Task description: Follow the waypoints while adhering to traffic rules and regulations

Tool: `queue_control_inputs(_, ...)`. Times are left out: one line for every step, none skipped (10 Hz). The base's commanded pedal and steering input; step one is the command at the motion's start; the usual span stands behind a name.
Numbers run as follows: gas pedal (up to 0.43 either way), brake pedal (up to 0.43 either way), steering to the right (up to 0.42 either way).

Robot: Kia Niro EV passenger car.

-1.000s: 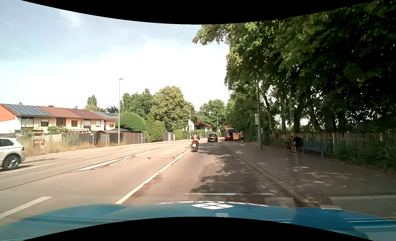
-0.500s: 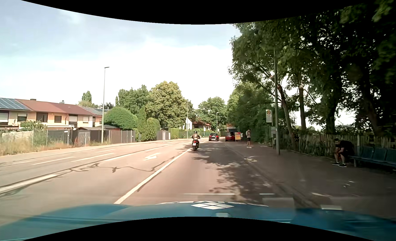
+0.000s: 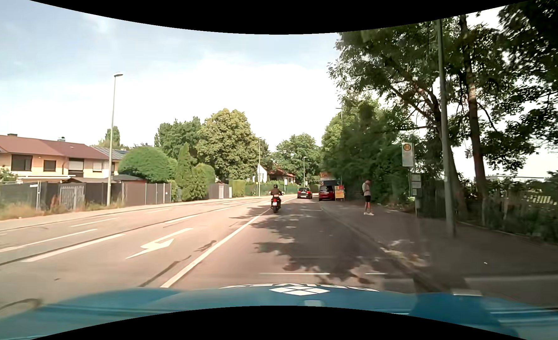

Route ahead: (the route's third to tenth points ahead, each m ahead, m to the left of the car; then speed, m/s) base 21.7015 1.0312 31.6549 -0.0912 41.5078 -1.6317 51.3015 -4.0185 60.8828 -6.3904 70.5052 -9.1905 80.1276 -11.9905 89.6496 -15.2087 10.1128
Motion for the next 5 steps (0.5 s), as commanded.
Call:
queue_control_inputs(0.260,0.000,0.004)
queue_control_inputs(0.248,0.000,0.004)
queue_control_inputs(0.228,0.000,0.004)
queue_control_inputs(0.189,0.000,0.003)
queue_control_inputs(0.177,0.000,0.004)
